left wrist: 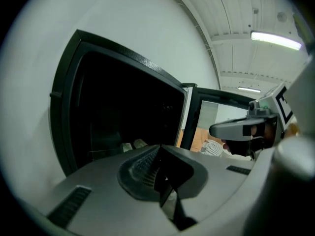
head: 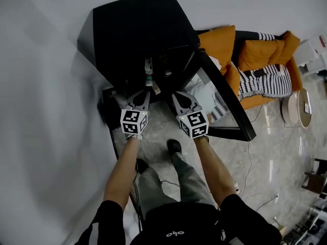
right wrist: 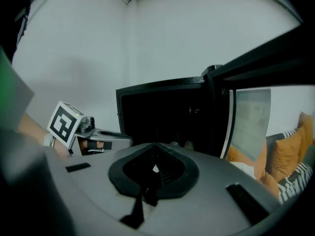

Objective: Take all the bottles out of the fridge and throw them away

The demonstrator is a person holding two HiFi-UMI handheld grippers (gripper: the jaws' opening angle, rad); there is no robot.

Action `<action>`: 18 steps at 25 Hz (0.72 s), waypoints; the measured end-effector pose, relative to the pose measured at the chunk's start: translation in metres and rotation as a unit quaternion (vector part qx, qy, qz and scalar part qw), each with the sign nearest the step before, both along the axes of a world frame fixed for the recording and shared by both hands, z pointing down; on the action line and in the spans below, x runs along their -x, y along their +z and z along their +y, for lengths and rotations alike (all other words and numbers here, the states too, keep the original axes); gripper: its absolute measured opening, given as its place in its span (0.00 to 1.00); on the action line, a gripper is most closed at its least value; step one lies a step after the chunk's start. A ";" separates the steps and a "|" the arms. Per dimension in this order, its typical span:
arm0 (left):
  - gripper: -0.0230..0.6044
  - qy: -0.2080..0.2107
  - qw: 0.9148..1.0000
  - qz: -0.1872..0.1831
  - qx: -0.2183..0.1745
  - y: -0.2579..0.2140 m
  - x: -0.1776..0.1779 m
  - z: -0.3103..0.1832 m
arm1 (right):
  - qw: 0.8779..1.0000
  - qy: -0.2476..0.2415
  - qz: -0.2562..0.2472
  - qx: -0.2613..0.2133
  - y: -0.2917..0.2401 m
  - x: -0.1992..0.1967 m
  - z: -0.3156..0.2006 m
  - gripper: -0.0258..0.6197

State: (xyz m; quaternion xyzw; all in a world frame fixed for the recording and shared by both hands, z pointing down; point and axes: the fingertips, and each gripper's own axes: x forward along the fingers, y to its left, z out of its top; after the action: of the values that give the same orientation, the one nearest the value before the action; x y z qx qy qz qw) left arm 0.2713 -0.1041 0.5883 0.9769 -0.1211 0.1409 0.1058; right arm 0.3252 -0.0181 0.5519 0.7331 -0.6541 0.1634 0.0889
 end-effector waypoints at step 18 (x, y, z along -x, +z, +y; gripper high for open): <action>0.32 -0.060 0.996 -0.062 -0.024 0.118 -0.031 -0.032 | 1.000 -0.004 -0.009 0.008 0.101 -0.019 -0.005 0.05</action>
State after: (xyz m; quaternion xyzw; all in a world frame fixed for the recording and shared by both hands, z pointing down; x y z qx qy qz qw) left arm 0.3026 -0.1366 0.7061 0.9595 -0.1894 0.1916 0.0824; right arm 0.3437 -0.0230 0.6531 0.7285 -0.6562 0.1752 0.0898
